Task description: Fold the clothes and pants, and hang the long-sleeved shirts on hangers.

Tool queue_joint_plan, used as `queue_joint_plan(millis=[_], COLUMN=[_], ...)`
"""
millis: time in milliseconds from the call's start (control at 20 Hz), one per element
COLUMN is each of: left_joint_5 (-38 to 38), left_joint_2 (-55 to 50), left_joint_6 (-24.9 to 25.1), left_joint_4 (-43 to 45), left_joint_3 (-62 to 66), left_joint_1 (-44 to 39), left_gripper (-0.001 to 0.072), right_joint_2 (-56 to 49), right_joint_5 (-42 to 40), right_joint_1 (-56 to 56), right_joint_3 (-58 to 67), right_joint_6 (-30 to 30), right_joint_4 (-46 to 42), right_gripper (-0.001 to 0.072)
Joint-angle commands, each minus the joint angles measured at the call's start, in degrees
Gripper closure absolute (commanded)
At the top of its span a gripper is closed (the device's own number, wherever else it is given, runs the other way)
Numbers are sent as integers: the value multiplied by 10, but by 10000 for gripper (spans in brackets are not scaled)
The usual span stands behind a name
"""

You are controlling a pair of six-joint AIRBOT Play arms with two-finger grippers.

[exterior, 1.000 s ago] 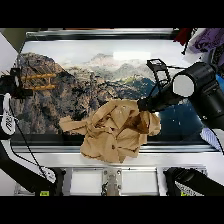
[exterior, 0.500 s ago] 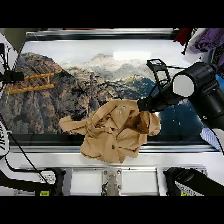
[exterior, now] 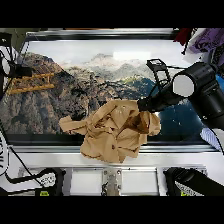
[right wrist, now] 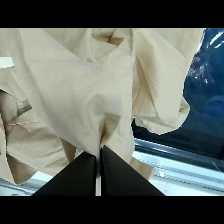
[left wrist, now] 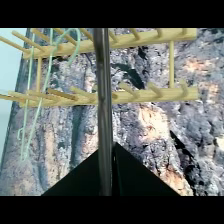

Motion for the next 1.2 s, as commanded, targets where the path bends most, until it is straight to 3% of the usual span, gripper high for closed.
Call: queue_joint_plan(millis=[0,100,250,500,650,750,900,1050,1150], left_joint_5=[80,111,112,-10,-140,-225,-216,-225,-274], left_joint_2=[55,86,118,124,123,123,123,123,123], left_joint_6=[4,52,237,546,703,764,767,777,882], left_joint_4=[-33,-80,-225,-536,-711,-741,-682,-682,-680], left_joint_3=[-101,-149,-190,-191,-191,-191,-191,-191,-191], left_joint_1=[-3,-2,-2,30,93,127,140,140,141], left_gripper=[695,696,696,696,696,696,694,694,695], right_joint_2=[0,0,0,0,0,0,0,0,0], right_joint_5=[0,0,0,0,0,0,0,0,0], right_joint_1=[0,0,0,0,0,0,0,0,0], right_joint_3=[0,0,0,0,0,0,0,0,0], right_joint_6=[0,0,0,0,0,0,0,0,0], right_joint_4=[0,0,0,0,0,0,0,0,0], right_gripper=[701,701,701,700,701,701,701,701,701])
